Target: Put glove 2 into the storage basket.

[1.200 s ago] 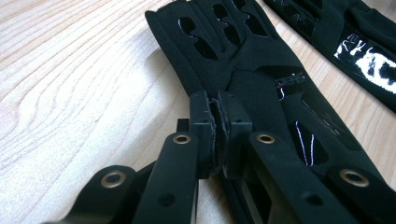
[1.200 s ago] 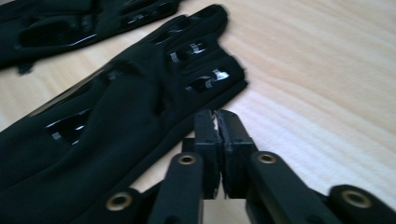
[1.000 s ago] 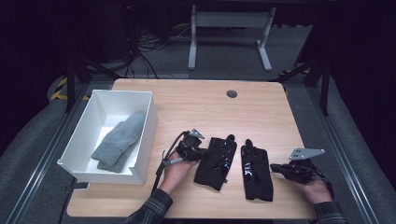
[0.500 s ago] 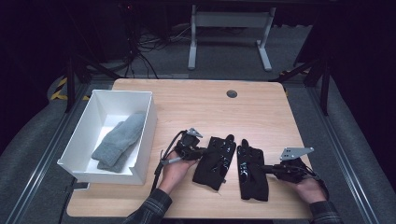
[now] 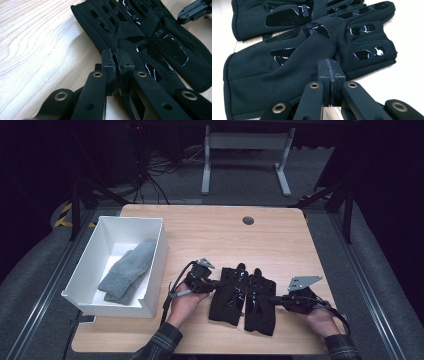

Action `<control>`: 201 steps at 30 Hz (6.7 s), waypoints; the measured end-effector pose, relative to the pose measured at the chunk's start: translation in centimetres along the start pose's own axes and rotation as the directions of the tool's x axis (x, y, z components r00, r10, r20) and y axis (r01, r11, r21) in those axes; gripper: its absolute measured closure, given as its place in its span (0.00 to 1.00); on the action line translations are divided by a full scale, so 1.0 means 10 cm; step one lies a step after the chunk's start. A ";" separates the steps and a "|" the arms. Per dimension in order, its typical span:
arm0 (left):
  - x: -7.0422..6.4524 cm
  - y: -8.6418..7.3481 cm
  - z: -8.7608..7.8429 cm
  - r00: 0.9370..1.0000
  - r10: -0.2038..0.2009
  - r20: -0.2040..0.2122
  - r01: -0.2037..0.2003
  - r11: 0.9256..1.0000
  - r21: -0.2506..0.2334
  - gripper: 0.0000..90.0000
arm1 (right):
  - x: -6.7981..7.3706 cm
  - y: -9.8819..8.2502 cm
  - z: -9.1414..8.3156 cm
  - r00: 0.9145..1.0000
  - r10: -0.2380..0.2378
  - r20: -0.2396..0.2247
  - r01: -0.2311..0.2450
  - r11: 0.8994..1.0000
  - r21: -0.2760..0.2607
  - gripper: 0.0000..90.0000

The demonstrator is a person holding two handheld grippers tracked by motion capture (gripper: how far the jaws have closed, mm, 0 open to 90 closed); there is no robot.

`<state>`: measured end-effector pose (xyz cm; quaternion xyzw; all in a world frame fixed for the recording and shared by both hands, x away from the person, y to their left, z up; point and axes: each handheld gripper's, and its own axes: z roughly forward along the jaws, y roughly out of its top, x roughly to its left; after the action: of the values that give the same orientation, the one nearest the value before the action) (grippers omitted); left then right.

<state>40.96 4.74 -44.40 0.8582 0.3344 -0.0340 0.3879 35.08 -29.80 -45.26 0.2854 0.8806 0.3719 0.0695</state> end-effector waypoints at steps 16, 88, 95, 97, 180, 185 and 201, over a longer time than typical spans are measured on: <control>-0.01 0.04 -0.13 0.999 -0.005 0.045 0.008 0.999 -0.051 0.96 | 0.01 0.10 0.13 1.000 -0.020 -0.020 0.020 1.000 0.006 1.00; -0.60 0.46 0.66 0.975 0.091 0.204 -0.092 0.996 -0.005 0.96 | -0.12 0.31 0.36 0.999 -0.033 0.015 0.032 0.999 0.021 1.00; -0.66 0.44 0.66 0.966 0.117 0.232 -0.115 0.993 -0.024 0.89 | -0.18 0.29 0.26 0.997 -0.021 0.080 0.020 1.000 0.012 0.99; -0.68 0.44 0.63 0.963 0.125 0.241 -0.123 0.992 -0.023 0.89 | -0.23 0.27 0.22 0.995 -0.009 0.096 0.009 1.000 0.002 0.90; -0.17 0.33 0.42 0.928 0.367 0.063 -0.373 0.913 0.167 0.73 | -0.49 0.05 0.21 0.964 0.088 0.251 -0.072 0.995 -0.073 0.21; -0.17 0.33 0.39 0.946 0.317 0.065 -0.324 0.933 0.157 0.77 | -0.49 0.05 0.21 0.964 0.088 0.251 -0.072 0.995 -0.074 0.21; -0.30 0.62 -0.36 0.978 0.207 -0.011 -0.206 0.976 0.074 0.77 | -0.49 0.05 0.20 0.964 0.088 0.250 -0.072 0.995 -0.072 0.20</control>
<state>41.61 2.60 -36.96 0.9022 0.2454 0.0023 0.3548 40.04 -30.99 -46.83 0.3634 0.8403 0.3621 0.1751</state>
